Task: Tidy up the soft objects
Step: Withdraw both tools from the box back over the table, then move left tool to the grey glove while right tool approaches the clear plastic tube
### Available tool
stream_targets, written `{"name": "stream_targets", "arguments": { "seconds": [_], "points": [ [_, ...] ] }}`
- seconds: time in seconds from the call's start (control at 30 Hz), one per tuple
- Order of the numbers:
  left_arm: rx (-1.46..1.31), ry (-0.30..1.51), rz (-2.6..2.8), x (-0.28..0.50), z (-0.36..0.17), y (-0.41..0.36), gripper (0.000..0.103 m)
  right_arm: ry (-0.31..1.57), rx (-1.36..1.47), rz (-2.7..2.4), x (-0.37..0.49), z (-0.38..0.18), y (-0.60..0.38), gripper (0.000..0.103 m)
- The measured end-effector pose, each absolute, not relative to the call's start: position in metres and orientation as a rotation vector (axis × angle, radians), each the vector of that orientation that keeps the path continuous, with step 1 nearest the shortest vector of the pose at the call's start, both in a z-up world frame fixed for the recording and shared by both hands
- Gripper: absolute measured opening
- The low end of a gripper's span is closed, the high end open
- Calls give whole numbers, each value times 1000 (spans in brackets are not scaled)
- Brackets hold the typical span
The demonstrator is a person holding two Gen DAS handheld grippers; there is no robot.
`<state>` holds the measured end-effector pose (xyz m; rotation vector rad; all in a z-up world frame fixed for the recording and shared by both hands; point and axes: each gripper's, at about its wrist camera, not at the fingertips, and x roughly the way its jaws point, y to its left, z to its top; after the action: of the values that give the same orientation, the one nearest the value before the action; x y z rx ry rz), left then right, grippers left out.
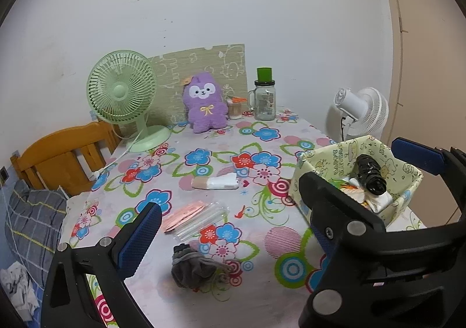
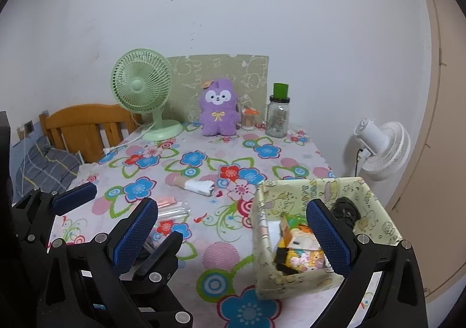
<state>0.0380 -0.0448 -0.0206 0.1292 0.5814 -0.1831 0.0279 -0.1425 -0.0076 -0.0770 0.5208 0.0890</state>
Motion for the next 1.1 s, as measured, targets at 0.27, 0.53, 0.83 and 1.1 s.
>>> {"name": "stream_targets", "arguments": {
  "seconds": [0.27, 0.53, 0.83, 1.1],
  "points": [
    [132, 590, -162, 38, -29, -29, 103, 547, -84, 118, 34, -19, -129, 103],
    [125, 623, -142, 43, -44, -16, 103, 590, -72, 149, 46, -38, -116, 103],
    [97, 656, -101, 54, -64, 1, 102, 633, -80, 175, 62, -60, -100, 103],
    [67, 734, -86, 70, -90, 13, 95, 702, -82, 193, 79, -86, -93, 103]
  ]
}}
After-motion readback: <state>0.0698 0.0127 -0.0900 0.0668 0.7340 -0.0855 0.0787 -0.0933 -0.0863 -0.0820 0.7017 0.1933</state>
